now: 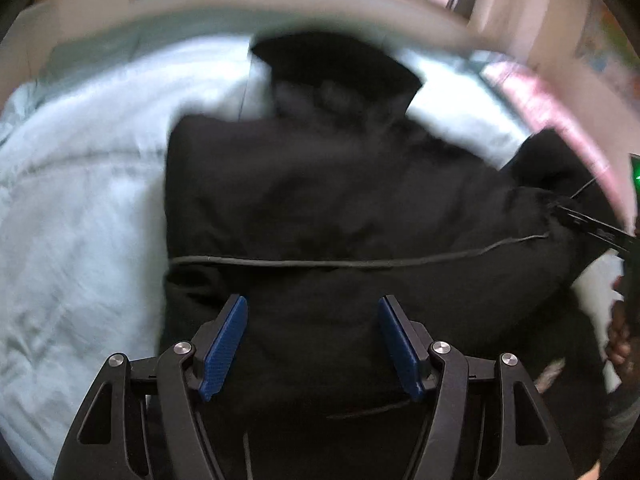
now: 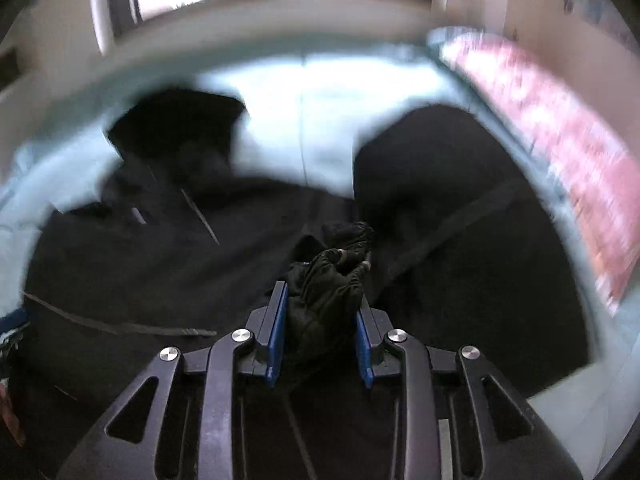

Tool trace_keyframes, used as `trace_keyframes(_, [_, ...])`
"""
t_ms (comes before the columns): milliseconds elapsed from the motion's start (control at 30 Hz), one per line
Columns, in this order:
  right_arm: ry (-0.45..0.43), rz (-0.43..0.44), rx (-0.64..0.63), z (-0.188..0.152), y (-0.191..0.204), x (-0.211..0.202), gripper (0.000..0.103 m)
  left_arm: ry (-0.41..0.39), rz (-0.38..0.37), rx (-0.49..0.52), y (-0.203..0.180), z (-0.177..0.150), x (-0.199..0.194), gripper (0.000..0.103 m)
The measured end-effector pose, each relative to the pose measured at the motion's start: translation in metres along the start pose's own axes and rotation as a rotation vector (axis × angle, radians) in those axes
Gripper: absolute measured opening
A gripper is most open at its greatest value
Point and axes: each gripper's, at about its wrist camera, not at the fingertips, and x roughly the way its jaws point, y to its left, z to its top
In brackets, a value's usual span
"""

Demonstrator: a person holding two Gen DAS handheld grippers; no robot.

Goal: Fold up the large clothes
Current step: 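Fold the sleeve across the jacket front and open the right tool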

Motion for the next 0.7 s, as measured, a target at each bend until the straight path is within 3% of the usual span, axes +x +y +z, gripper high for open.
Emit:
trace_keyframes(67, [0.087, -0.005, -0.002, -0.020, -0.002, 0.034, 0.035, 0.034, 0.003, -0.012, 0.004, -0.006, 0.019, 0.069])
trace_keyframes(133, [0.086, -0.027, -0.033, -0.028, -0.002, 0.043, 0.035, 0.028, -0.002, -0.018, 0.007, -0.005, 0.019, 0.069])
trace_keyframes(233, [0.064, -0.093, -0.106, -0.028, 0.008, 0.032, 0.041, 0.022, -0.002, -0.014, 0.008, -0.004, 0.015, 0.069])
trace_keyframes(300, [0.021, -0.105, -0.123, -0.025, 0.010, 0.003, 0.043, -0.002, -0.011, -0.019, 0.006, -0.002, 0.003, 0.069])
trace_keyframes(333, [-0.009, -0.092, -0.122, -0.026, 0.010, -0.007, 0.048, -0.021, -0.048, -0.031, 0.005, 0.000, -0.006, 0.069])
trace_keyframes(433, [-0.153, 0.005, -0.114, -0.013, 0.022, -0.063, 0.082, -0.102, -0.149, -0.055, -0.002, 0.016, -0.036, 0.069])
trace_keyframes(500, [-0.182, 0.021, -0.136, -0.003, 0.040, -0.073, 0.085, -0.135, -0.118, -0.037, -0.012, 0.028, -0.043, 0.069])
trace_keyframes(567, [-0.155, 0.046, -0.174, 0.007, 0.061, -0.061, 0.085, -0.136, -0.047, -0.007, -0.019, 0.039, -0.034, 0.069])
trace_keyframes(667, [-0.048, 0.027, -0.208, 0.010, 0.091, -0.008, 0.081, -0.042, 0.045, -0.054, -0.005, 0.048, 0.011, 0.069])
trace_keyframes(700, [0.043, 0.009, -0.201, 0.007, 0.097, 0.026, 0.079, 0.013, 0.085, -0.083, 0.005, 0.048, 0.031, 0.069])
